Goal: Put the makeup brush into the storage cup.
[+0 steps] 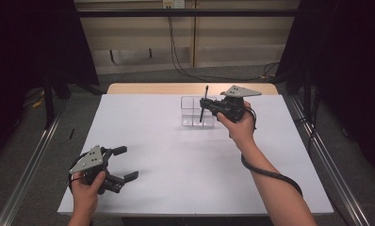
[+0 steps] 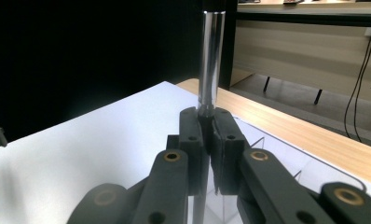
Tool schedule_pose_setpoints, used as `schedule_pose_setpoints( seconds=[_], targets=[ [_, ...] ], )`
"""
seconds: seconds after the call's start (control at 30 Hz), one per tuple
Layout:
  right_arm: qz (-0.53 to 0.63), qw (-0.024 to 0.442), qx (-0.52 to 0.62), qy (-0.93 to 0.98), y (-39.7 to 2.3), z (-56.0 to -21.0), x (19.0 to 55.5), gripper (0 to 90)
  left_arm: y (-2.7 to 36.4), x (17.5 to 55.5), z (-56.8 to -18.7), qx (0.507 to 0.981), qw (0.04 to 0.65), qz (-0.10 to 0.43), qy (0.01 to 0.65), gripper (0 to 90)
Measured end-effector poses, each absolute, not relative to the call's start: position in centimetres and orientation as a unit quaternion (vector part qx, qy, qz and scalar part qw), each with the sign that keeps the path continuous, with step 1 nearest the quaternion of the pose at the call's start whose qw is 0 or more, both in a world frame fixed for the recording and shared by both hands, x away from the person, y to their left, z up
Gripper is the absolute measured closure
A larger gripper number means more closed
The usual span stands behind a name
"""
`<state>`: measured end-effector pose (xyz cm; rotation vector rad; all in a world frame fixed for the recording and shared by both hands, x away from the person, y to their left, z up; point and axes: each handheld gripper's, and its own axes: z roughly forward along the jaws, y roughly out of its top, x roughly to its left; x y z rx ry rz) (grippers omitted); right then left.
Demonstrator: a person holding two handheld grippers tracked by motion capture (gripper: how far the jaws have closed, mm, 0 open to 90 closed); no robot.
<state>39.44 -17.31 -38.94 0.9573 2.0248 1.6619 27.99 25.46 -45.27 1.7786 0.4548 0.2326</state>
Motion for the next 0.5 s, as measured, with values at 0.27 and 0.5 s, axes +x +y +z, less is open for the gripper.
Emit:
schedule_pose_setpoints(
  seconds=[0.27, 0.5],
  targets=[
    [0.585, 0.181, 0.342, 0.713, -17.57, -38.87, 39.79, 84.0, 25.45, 27.99, -45.26, 0.768, 0.601, 0.1, 0.194, 0.2],
    [0.587, 0.185, 0.348, 0.707, -17.73, -38.9, 40.17, 84.0, 25.46, 27.96, -45.23, 0.769, 0.601, 0.101, 0.194, 0.2]
  ],
)
